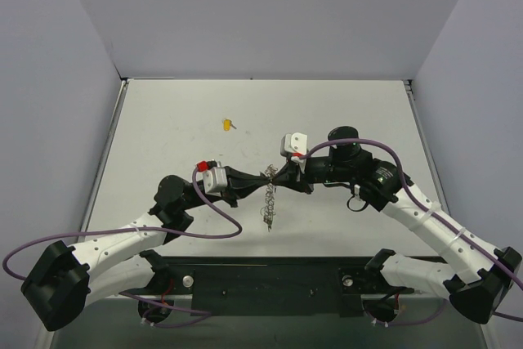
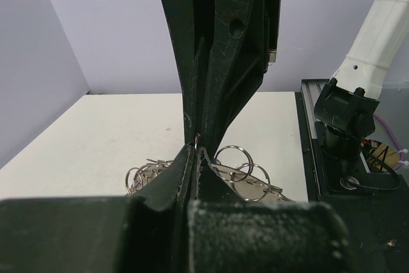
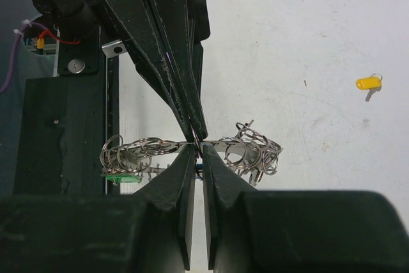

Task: Put the keys on the keyring

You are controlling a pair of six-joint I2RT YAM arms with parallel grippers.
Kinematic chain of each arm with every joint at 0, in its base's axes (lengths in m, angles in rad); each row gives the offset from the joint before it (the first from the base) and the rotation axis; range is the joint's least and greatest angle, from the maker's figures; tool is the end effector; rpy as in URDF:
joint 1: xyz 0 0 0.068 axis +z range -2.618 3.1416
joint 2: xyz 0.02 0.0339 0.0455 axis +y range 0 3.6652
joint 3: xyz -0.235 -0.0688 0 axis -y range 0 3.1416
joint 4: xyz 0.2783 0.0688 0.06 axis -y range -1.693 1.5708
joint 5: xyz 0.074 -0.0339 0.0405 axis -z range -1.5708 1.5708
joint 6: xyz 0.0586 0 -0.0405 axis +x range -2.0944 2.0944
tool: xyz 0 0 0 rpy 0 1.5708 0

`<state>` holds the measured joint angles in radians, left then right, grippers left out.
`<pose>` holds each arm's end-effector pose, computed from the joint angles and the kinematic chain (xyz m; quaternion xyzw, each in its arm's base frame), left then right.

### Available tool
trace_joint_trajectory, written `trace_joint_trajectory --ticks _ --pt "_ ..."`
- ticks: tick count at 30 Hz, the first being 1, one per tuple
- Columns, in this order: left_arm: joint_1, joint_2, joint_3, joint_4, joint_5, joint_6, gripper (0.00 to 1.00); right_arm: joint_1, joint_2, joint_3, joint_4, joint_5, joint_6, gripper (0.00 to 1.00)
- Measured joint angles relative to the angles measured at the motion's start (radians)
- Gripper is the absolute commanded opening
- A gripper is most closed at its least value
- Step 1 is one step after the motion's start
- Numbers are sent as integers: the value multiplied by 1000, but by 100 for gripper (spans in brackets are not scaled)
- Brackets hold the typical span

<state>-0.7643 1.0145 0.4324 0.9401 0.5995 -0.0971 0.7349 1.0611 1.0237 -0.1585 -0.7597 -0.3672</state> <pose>0.1763 -0.2149 0.2531 0.4076 0.4350 -0.4807 0.6431 0.1955 0.2311 0.3455 -0.5763 0.4883 0.3895 0.5270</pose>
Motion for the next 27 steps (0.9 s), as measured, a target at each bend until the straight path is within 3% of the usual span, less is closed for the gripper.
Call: trace_joint_trajectory --ticks 10,12,16,20,27 --pt "0 0 0 5 0 -13 0 6 3 23 -36 11 -34 0" --pt "-1 0 0 5 4 -21 7 7 10 48 -82 14 -63 0" --pt "-8 3 8 -2 18 -24 39 15 31 113 -198 24 -134 0" --pt "-3 5 26 -20 24 -26 62 -9 43 187 -376 42 -196 0" --pt "1 29 92 -108 67 -22 73 -45 61 263 -608 72 -299 0"
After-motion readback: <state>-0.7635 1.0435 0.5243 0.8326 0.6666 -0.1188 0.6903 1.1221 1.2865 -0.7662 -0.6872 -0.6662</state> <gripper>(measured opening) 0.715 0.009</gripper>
